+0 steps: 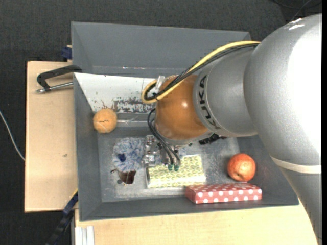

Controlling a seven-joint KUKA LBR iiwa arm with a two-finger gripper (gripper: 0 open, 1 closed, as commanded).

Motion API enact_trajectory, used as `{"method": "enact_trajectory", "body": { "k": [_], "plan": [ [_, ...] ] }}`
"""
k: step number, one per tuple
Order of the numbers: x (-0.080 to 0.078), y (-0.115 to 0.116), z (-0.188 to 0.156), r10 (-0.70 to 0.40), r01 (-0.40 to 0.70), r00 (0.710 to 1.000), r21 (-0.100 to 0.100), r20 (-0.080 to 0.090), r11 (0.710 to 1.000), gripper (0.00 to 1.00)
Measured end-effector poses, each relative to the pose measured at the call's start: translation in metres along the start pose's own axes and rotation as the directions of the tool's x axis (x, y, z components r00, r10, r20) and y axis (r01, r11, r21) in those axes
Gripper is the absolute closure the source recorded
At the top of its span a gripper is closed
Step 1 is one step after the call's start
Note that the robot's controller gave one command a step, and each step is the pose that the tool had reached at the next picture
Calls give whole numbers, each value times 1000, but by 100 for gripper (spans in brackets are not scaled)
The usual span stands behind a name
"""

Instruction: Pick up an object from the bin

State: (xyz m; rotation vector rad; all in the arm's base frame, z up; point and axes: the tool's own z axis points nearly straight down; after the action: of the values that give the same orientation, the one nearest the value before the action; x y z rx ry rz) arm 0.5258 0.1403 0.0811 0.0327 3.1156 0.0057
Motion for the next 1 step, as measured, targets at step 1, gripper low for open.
{"method": "enact_trajectory", "body": {
  "k": [1],
  "plan": [
    [5,-2,-38,-1,1,1000,3,-23,1000,100]
  ]
}}
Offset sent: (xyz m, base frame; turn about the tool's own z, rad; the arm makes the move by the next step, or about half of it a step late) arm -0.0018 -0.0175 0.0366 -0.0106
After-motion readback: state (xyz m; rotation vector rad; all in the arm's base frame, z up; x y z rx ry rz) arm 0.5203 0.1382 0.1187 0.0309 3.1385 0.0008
